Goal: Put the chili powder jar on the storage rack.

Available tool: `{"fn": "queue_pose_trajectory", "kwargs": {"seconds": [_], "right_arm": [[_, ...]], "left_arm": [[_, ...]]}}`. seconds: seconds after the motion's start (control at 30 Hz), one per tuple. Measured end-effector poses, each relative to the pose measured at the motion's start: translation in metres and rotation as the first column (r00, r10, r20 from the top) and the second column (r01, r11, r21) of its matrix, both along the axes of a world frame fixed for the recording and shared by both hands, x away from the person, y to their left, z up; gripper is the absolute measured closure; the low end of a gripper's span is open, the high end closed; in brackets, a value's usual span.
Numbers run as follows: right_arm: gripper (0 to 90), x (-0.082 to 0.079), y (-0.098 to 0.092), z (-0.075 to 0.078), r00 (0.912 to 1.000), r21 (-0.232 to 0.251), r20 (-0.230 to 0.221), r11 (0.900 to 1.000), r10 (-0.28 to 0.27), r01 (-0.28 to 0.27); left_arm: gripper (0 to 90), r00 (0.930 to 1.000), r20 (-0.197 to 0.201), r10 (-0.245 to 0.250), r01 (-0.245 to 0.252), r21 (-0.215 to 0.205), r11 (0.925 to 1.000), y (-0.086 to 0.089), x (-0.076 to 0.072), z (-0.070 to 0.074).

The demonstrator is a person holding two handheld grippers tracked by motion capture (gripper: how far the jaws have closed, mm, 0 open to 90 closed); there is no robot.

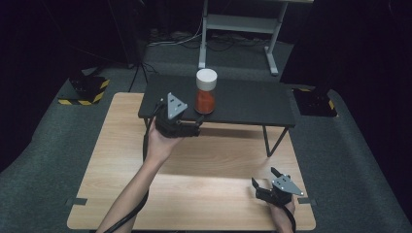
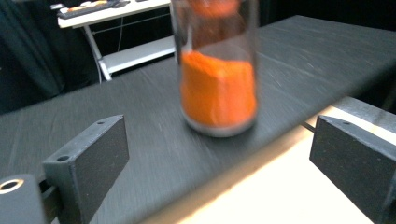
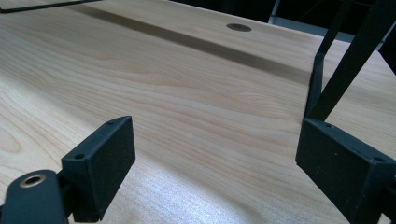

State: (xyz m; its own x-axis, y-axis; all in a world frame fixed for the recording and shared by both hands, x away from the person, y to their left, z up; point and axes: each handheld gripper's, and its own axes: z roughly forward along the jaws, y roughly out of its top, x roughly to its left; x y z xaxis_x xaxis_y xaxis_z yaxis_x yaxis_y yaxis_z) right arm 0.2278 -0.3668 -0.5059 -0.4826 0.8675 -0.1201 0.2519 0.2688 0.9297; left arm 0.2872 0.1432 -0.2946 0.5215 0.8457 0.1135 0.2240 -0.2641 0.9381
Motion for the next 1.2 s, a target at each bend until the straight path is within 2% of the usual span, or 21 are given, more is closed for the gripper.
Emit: {"fn": "queue_pose_trajectory", "kwargs": {"seconds": [0.13, 0.2, 0.27, 0.33, 0.4, 0.5, 0.57, 0.6, 0.63, 0.67, 0.7, 0.77, 0.8, 0.93, 1.07, 1.13, 1.17, 1.2], "right_arm": [[10.9, 0.002, 0.002, 0.002, 0.9999, -0.019, -0.01, 1.0, 0.005, -0.005], [10.9, 0.002, 0.002, 0.002, 0.9999, -0.022, -0.012, 1.0, 0.004, -0.005], [10.9, 0.002, 0.003, 0.002, 0.9999, -0.021, -0.012, 1.0, 0.002, -0.002], [10.9, 0.001, 0.003, 0.002, 0.9999, -0.019, -0.012, 1.0, -0.002, 0.002], [10.9, 0.002, 0.003, 0.002, 0.9998, -0.022, -0.017, 1.0, -0.003, 0.003], [10.9, 0.003, 0.005, 0.004, 0.9997, -0.039, -0.026, 0.999, 0.0, -0.001], [10.9, 0.003, 0.006, 0.005, 0.9995, -0.051, -0.032, 0.999, 0.003, -0.004], [10.9, 0.003, 0.007, 0.005, 0.9994, -0.054, -0.034, 0.999, 0.003, -0.005], [10.9, 0.003, 0.007, 0.006, 0.9993, -0.06, -0.037, 0.998, 0.005, -0.007], [10.9, 0.003, 0.007, 0.006, 0.9993, -0.062, -0.038, 0.998, 0.006, -0.008], [10.9, 0.003, 0.007, 0.006, 0.9992, -0.064, -0.039, 0.998, 0.008, -0.011], [10.9, 0.004, 0.007, 0.006, 0.999, -0.066, -0.043, 0.998, 0.012, -0.015], [10.9, 0.004, 0.007, 0.007, 0.9989, -0.068, -0.045, 0.998, 0.013, -0.016], [10.9, 0.004, 0.008, 0.008, 0.9986, -0.074, -0.052, 0.997, 0.012, -0.016], [10.9, 0.004, 0.008, 0.008, 0.9983, -0.069, -0.057, 0.998, 0.007, -0.011], [10.9, 0.004, 0.009, 0.008, 0.9983, -0.068, -0.058, 0.998, 0.005, -0.009], [10.9, 0.004, 0.009, 0.008, 0.9983, -0.068, -0.059, 0.998, 0.005, -0.009], [10.9, 0.004, 0.009, 0.008, 0.9982, -0.069, -0.06, 0.998, 0.004, -0.008]], "left_arm": [[4.9, 0.9998, 0.003, -0.022, 0.022, 0.001, 0.9998, 0.017, -0.026, -0.018], [5.0, 0.9997, -0.008, -0.023, 0.023, -0.018, 0.9996, 0.026, -0.038, -0.029], [5.0, 0.9997, -0.017, -0.018, 0.018, -0.016, 0.9997, 0.033, -0.047, -0.041], [5.0, 0.9997, -0.025, -0.005, 0.005, 0.01, 0.9999, 0.037, -0.055, -0.054], [5.1, 0.9985, -0.045, 0.031, -0.029, 0.044, 0.9986, 0.041, -0.063, -0.074], [5.1, 0.9948, -0.076, 0.067, -0.064, 0.05, 0.9967, 0.045, -0.065, -0.094], [5.2, 0.9872, -0.128, 0.096, -0.094, 0.019, 0.9954, 0.05, -0.063, -0.113], [5.2, 0.9806, -0.162, 0.11, -0.114, -0.013, 0.9934, 0.054, -0.061, -0.126], [5.3, 0.9761, -0.187, 0.111, -0.121, -0.04, 0.9918, 0.057, -0.059, -0.134], [5.3, 0.9684, -0.221, 0.116, -0.132, -0.061, 0.9893, 0.06, -0.056, -0.143], [5.3, 0.9621, -0.243, 0.125, -0.145, -0.067, 0.9873, 0.061, -0.054, -0.15], [5.3, 0.9543, -0.266, 0.136, -0.159, -0.069, 0.9849, 0.062, -0.051, -0.162], [5.3, 0.9511, -0.275, 0.141, -0.167, -0.072, 0.9834, 0.063, -0.05, -0.167], [5.3, 0.9454, -0.278, 0.17, -0.197, -0.071, 0.9779, 0.064, -0.048, -0.178], [5.4, 0.9309, -0.305, 0.201, -0.239, -0.094, 0.9664, 0.068, -0.045, -0.186], [5.7, 0.9401, -0.284, 0.189, -0.231, -0.124, 0.965, 0.072, -0.047, -0.189], [5.7, 0.939, -0.288, 0.188, -0.234, -0.134, 0.963, 0.074, -0.047, -0.19], [5.7, 0.9337, -0.298, 0.198, -0.245, -0.126, 0.9613, 0.073, -0.046, -0.19]]}}
